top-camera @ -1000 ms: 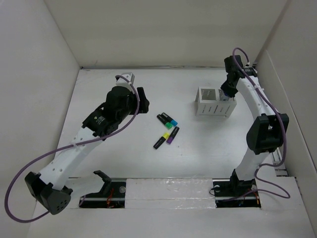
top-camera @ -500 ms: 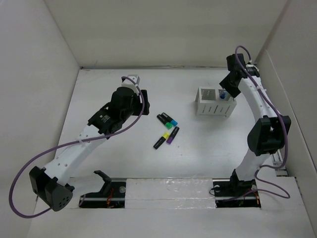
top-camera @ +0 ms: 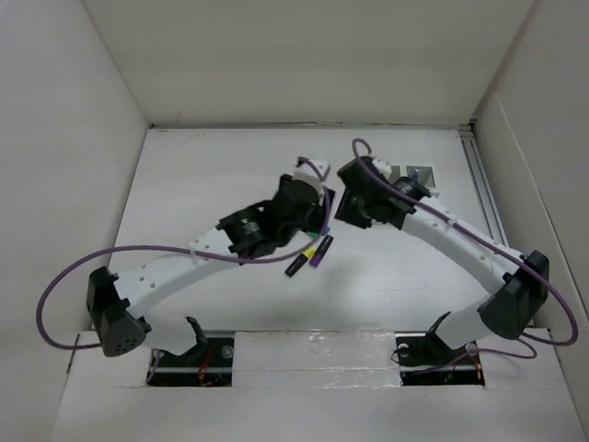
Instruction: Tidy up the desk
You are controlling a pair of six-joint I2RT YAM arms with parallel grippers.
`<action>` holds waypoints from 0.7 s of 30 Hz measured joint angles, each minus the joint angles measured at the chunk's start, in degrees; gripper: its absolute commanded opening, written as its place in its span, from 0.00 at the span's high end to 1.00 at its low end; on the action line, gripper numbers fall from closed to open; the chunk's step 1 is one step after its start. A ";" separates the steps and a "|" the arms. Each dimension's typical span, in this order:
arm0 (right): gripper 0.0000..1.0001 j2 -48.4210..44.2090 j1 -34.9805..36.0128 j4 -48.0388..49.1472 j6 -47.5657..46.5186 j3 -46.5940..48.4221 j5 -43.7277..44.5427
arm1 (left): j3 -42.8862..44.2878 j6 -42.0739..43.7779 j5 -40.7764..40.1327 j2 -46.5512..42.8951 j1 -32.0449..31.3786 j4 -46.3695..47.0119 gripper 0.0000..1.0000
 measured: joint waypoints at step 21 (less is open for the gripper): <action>0.50 17.44 6.16 9.60 7.89 -7.10 -2.51 | -5.07 -14.19 -3.98 -25.49 6.60 -3.06 0.33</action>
